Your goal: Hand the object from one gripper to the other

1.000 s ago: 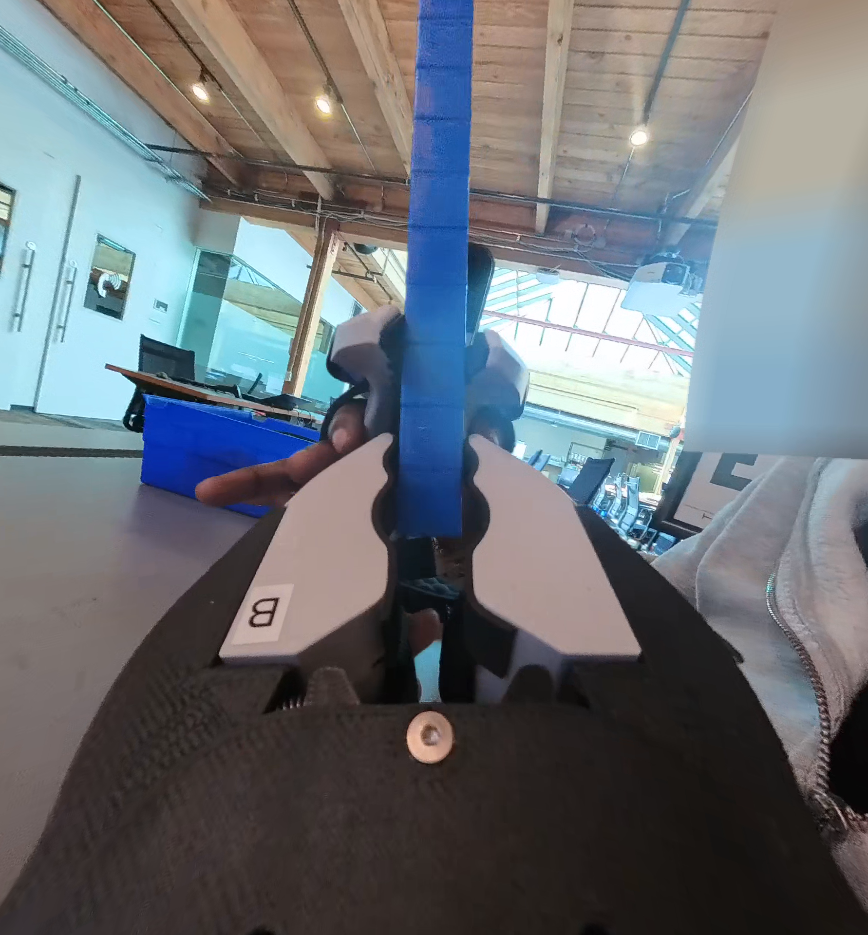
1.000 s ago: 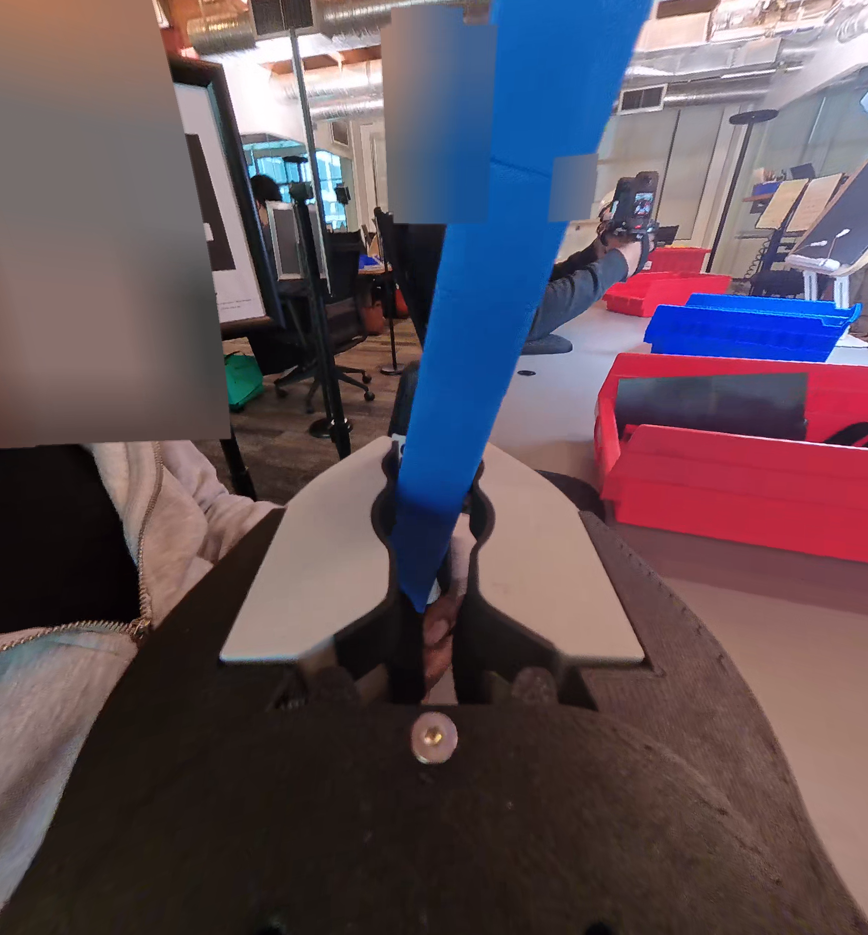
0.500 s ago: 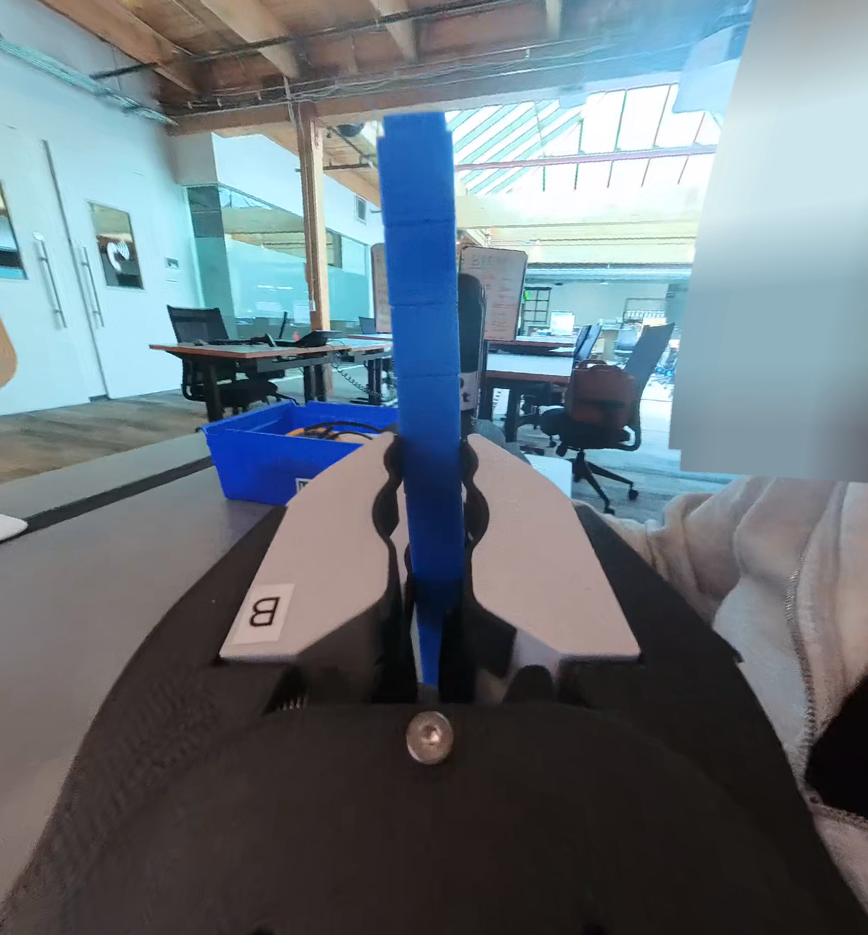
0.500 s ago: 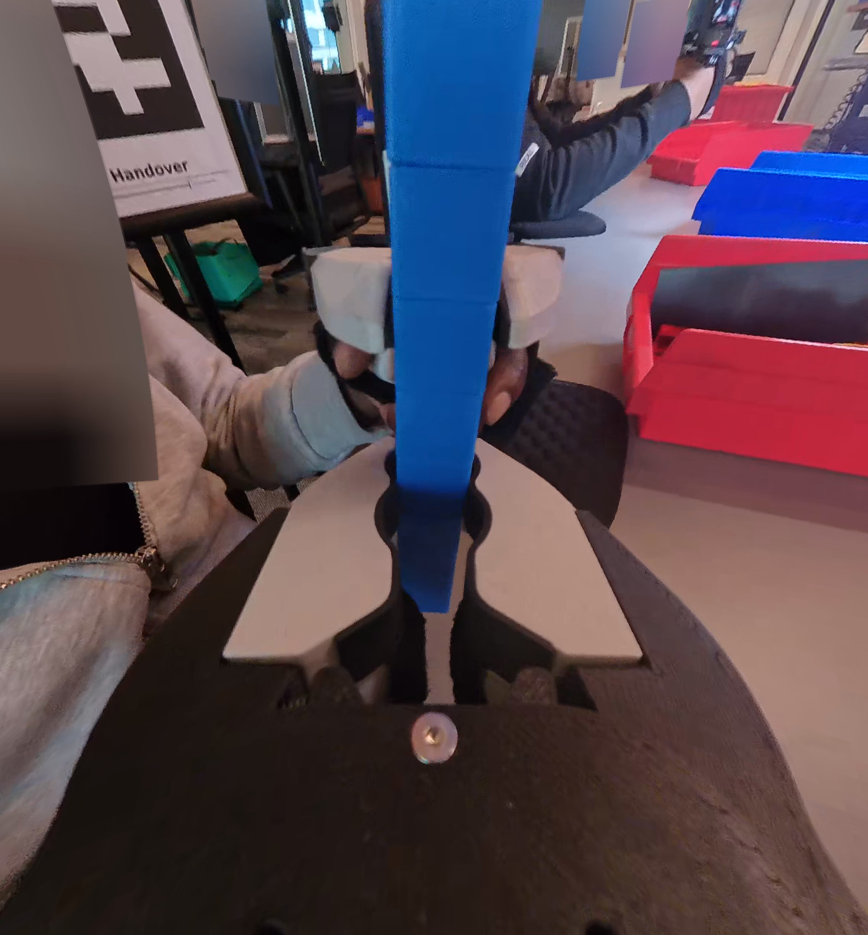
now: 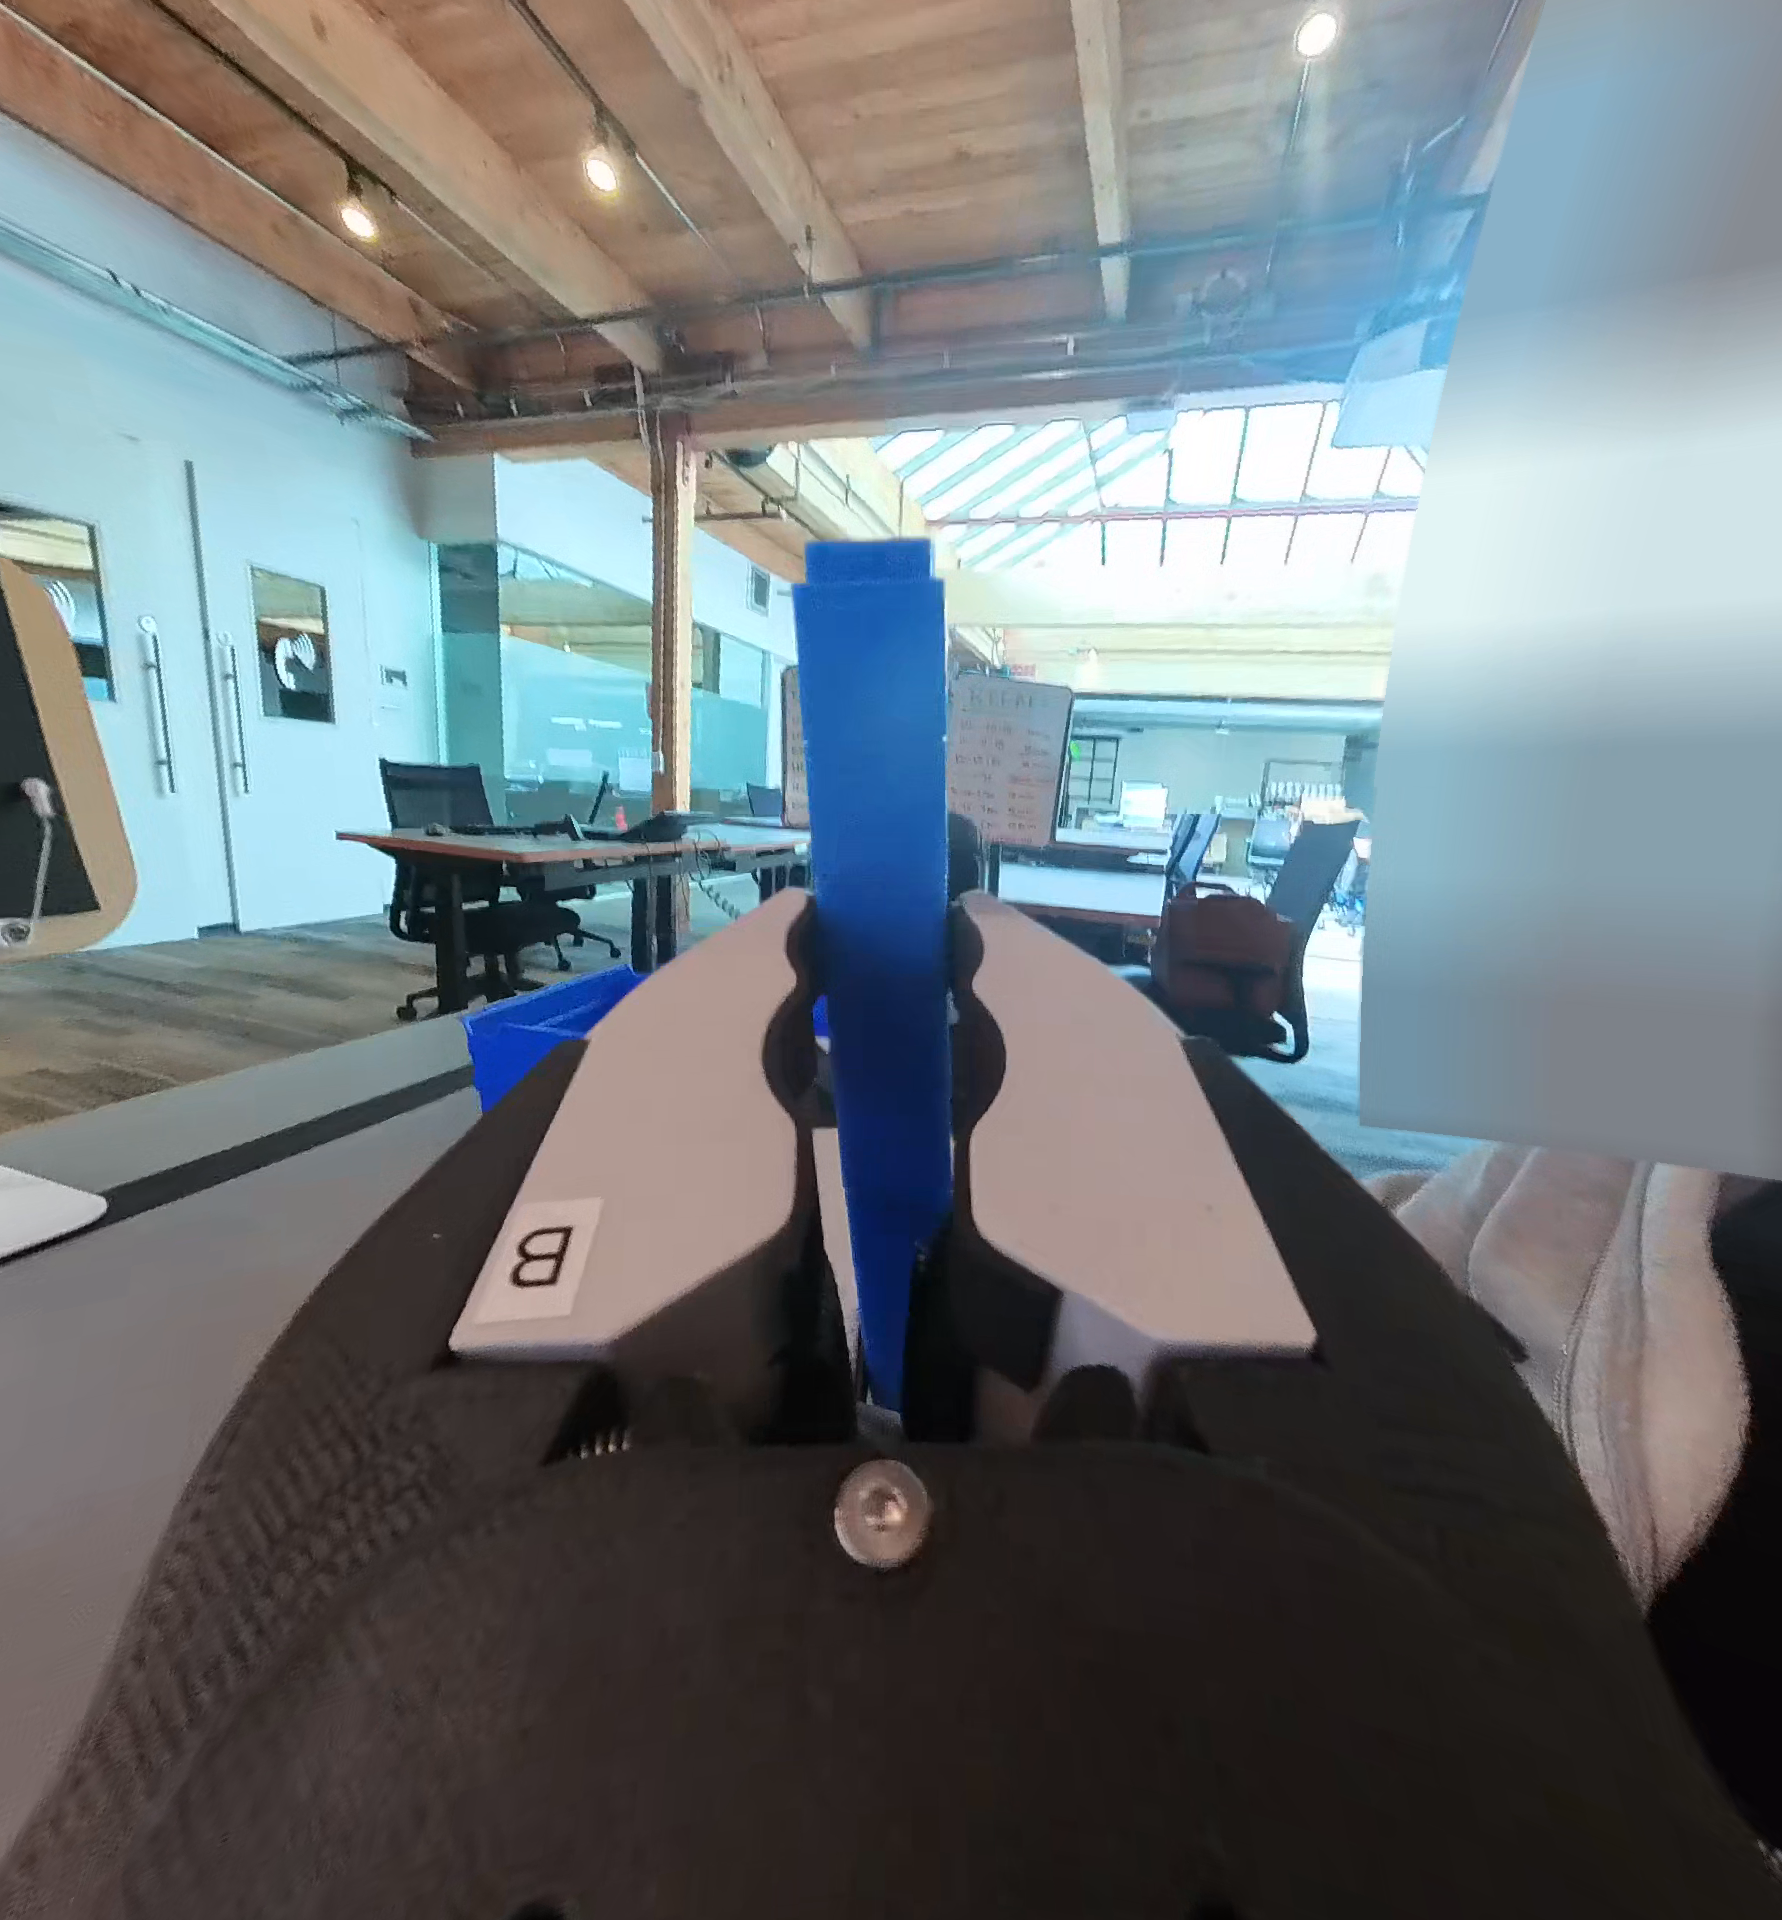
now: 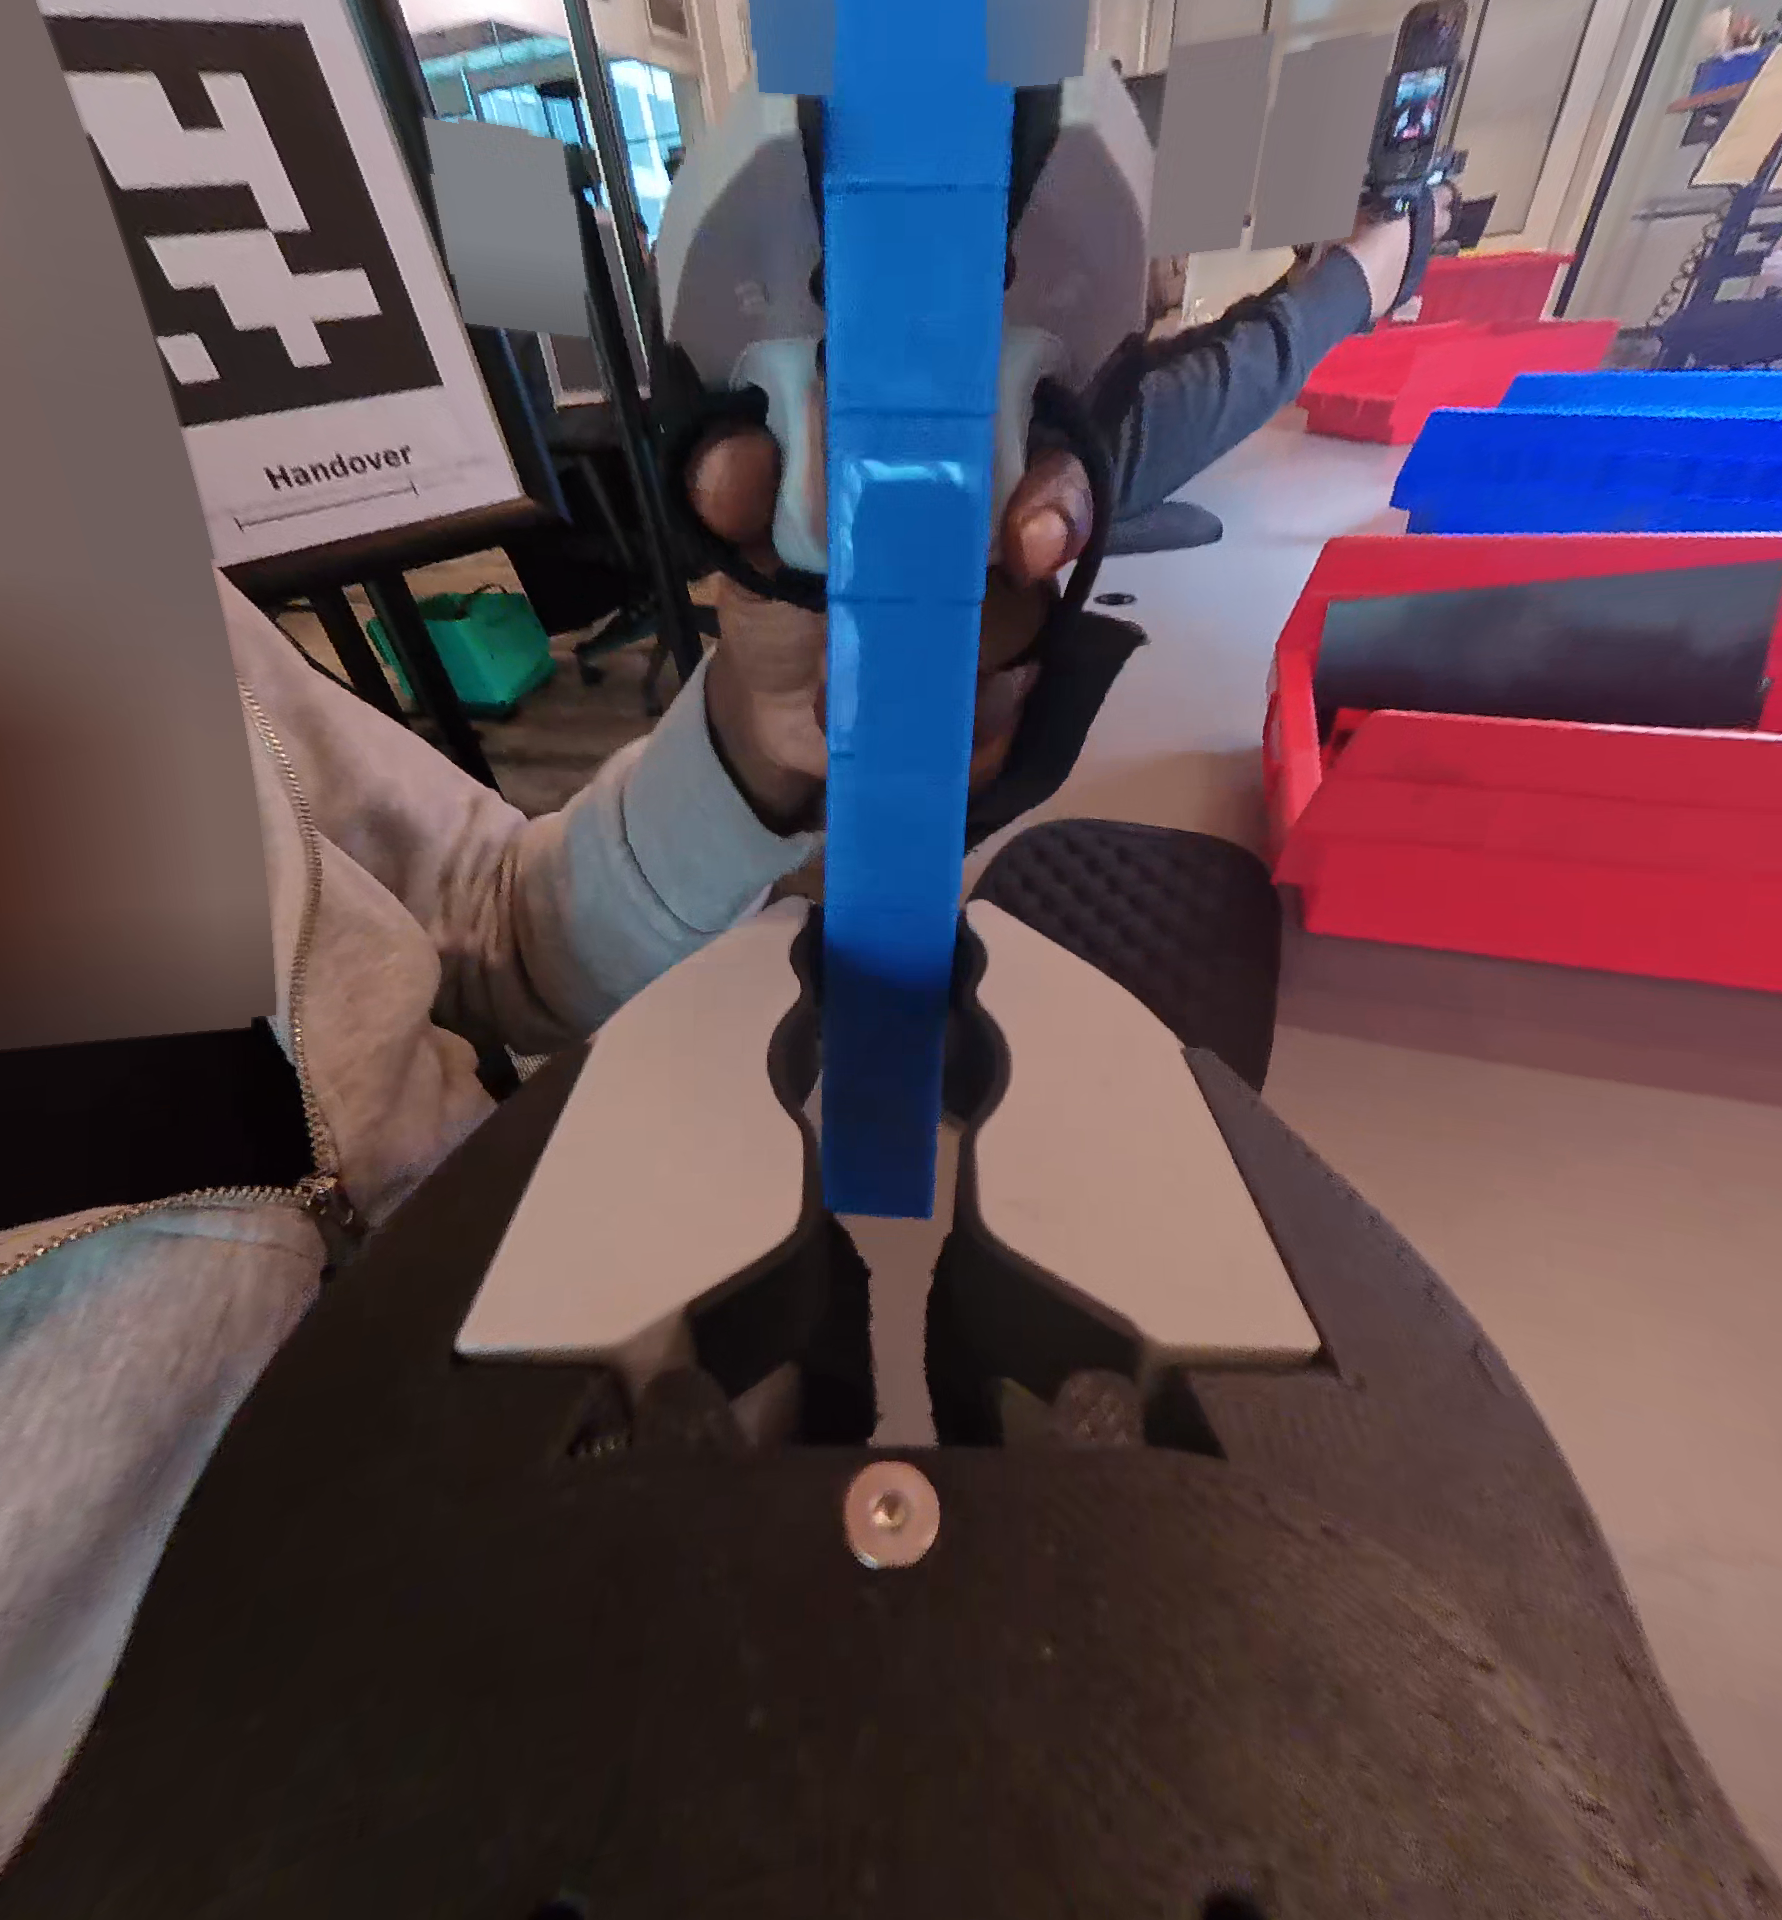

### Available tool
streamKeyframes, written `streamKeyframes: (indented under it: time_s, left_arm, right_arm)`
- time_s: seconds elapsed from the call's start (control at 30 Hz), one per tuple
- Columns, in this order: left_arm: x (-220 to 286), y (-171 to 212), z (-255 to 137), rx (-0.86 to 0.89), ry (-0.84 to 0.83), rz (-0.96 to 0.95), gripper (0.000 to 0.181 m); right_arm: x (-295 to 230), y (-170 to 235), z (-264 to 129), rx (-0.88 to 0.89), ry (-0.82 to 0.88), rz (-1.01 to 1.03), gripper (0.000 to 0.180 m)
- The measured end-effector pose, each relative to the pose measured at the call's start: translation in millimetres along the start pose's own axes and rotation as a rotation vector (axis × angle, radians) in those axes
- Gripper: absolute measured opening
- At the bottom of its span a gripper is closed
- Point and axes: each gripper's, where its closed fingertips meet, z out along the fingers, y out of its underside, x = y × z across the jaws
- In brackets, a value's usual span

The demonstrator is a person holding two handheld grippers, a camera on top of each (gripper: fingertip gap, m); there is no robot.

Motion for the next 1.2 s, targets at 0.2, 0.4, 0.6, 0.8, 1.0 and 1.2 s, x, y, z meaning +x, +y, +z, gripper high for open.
streamKeyframes:
  time_s: [0.2,0.4,0.6,0.8,1.0,1.2]
  left_arm:
    - [-8.9,-19.4,-11.0,0.094,-0.055,0.007,0.032]
    - [-8.9,-40.4,-23.5,0.191,-0.074,0.018,0.022]
    - [-15.4,-47.8,-35.1,0.255,-0.112,0.013,0.025]
    - [-18.3,-56.1,-42.3,0.351,-0.140,-0.012,0.022]
    - [-28.8,-82.2,-66.4,0.709,-0.235,-0.030,0.021]
    - [-30.5,-68.0,-58.4,0.782,-0.222,-0.119,0.021]
  right_arm:
    - [0.6,2.7,-6.1,-0.029,-0.005,-0.005,0.022]
    - [0.0,-1.0,-6.2,0.004,-0.007,-0.017,0.032]
    - [1.3,-3.6,-14.8,-0.010,0.003,-0.032,0.021]
    - [1.3,-12.7,-19.9,0.047,-0.003,-0.008,0.021]
    - [5.8,-35.7,-12.4,0.334,-0.031,0.101,0.081]
    - [23.7,-55.3,-20.5,0.764,-0.019,0.264,0.038]
